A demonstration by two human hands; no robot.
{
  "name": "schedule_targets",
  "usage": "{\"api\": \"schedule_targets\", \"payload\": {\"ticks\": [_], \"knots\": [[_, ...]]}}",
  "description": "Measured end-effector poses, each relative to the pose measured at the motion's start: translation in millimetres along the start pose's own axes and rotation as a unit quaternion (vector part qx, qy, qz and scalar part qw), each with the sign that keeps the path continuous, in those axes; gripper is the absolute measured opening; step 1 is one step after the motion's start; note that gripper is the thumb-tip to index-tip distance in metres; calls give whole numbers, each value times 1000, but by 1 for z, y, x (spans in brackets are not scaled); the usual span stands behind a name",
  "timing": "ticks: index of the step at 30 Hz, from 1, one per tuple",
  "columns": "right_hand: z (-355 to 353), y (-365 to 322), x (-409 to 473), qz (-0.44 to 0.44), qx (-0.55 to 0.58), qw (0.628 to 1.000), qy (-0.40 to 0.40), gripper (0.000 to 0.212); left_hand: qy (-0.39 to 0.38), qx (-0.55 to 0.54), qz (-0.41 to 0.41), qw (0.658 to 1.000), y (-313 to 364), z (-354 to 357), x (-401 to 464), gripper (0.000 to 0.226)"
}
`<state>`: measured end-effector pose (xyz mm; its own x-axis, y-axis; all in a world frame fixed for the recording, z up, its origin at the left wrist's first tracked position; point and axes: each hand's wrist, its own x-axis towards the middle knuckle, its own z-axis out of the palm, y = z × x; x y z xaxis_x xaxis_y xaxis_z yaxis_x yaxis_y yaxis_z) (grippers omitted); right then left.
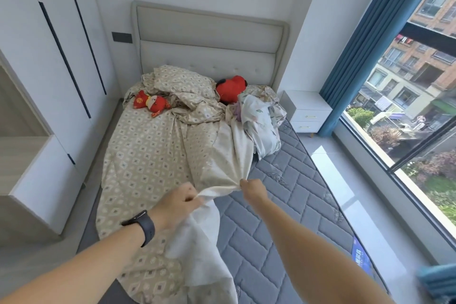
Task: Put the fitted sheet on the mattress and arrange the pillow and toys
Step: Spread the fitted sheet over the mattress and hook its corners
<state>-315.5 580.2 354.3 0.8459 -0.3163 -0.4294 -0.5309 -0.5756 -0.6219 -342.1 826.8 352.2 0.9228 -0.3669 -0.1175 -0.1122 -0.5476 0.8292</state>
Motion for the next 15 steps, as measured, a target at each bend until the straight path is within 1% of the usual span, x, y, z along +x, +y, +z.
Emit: {"api": "schedule_targets", "payload": {"ticks": [2,3,6,7,9,11,13,15], "knots": [[2,19,-9,6,-15,1000,-3,36,19,40,-39,998,-23,0,6,45],[4,30,-12,10,-29,999,-12,34,13,62,-48,997,-32,5,8,47],[6,63,-17,28,-46,998,-36,29,-45,77,-92,992,-51,27,11,54],[4,77,-16,39,-51,997,-40,29,-68,73,-102,990,-52,39,11,53],[-3,105,-11,62,-69,994,-57,26,-124,73,-109,984,-45,63,7,46],[-13,121,-2,71,-68,993,-69,25,-155,82,-114,978,-36,86,4,42],[-31,128,12,49,-67,993,-86,28,-146,91,-134,976,-27,104,9,32],[-54,136,28,17,-62,993,-101,31,-112,89,-160,977,-14,122,23,21]]}}
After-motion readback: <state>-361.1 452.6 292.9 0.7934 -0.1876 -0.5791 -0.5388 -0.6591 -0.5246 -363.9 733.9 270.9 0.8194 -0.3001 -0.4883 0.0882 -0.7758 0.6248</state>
